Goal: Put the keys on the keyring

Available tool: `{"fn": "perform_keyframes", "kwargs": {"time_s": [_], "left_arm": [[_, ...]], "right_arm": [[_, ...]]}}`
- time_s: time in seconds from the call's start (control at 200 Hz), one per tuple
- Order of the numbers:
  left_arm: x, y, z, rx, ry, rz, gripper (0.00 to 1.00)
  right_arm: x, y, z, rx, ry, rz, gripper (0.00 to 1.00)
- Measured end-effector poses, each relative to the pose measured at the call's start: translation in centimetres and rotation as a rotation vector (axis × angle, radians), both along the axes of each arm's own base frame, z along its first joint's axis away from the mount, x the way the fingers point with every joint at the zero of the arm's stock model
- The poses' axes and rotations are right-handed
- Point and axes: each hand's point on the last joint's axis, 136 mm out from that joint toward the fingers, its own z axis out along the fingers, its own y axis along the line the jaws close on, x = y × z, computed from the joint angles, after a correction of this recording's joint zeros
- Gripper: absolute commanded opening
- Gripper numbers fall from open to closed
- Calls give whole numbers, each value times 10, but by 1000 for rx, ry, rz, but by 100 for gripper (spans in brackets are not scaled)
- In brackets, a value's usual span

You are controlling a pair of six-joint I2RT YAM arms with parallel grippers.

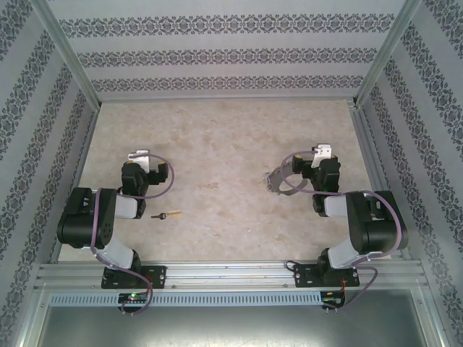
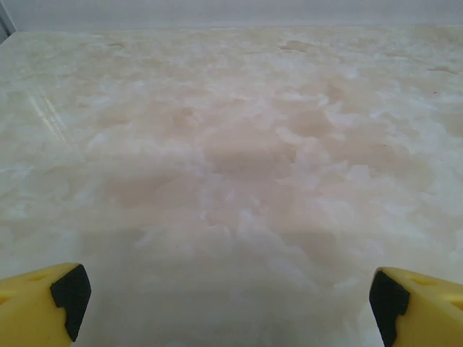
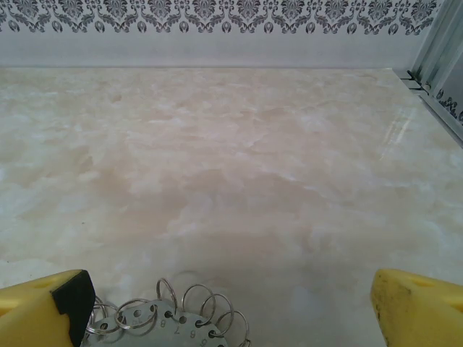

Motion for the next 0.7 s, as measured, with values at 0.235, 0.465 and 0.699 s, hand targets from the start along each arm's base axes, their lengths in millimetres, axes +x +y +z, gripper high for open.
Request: {"fn": "perform_keyframes", "kwargs": {"time_s": [0.235,0.465,0.699], "left_arm": [[0,-1,0,-2,0,-4,100],[0,-1,0,-3,0,-7,100],[-1,-2,9,-4,-17,-10,100]], "right_arm": [[0,0,0,0,0,0,98],[0,1,0,1,0,4,98],[0,-1,0,8,-2,2,98]]}}
